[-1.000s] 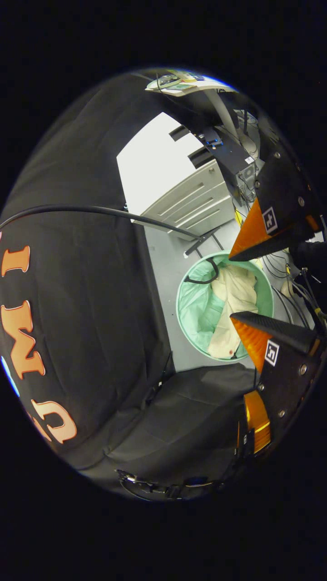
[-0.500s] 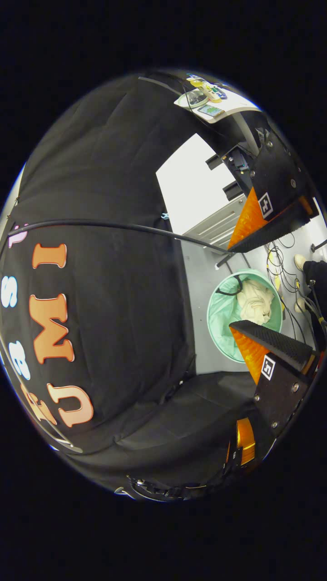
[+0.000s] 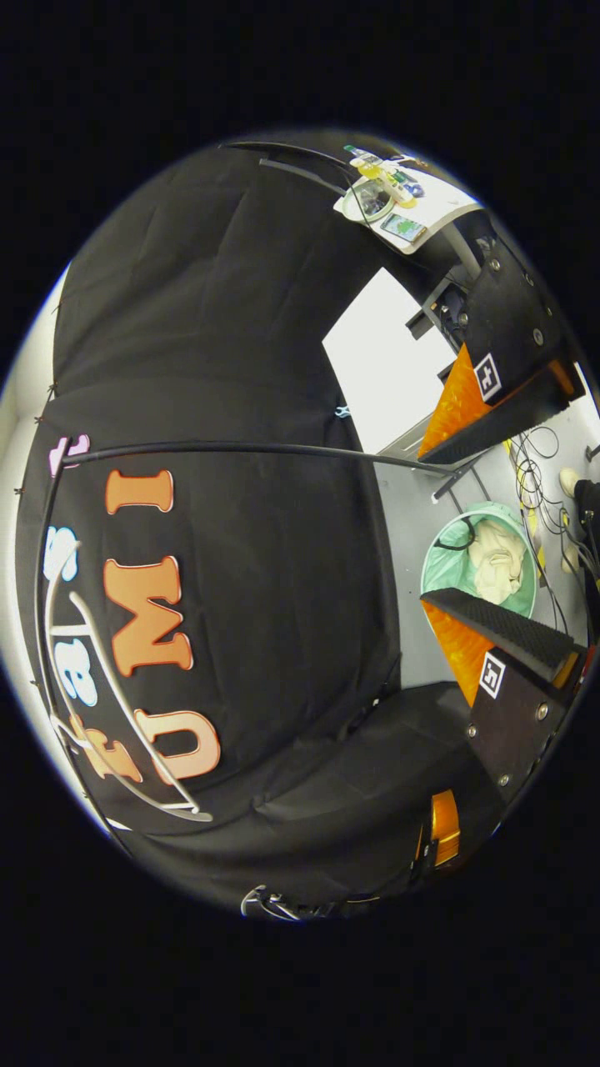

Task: Grasp the clothes on the hanger with both hands and then place them into the laundry hamper below.

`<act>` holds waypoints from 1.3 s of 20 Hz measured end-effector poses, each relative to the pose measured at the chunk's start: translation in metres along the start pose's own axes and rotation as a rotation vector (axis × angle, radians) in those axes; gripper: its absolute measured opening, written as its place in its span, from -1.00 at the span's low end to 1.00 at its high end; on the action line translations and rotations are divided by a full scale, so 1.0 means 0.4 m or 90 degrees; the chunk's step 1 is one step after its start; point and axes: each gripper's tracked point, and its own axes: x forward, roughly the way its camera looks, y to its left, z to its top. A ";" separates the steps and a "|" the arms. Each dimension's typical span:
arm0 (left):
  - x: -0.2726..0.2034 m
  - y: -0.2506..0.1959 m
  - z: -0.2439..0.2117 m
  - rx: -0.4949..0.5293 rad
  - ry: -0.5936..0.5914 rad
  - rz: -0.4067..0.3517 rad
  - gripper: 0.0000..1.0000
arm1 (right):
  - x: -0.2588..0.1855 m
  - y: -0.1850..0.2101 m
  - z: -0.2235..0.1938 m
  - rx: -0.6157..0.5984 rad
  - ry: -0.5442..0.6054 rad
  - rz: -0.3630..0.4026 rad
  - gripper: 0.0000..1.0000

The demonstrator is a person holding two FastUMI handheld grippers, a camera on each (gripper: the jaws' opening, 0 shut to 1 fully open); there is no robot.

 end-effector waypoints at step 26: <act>-0.366 -0.009 0.481 0.004 -0.406 0.020 0.94 | -0.323 -0.088 0.452 -0.022 -0.307 -0.019 0.86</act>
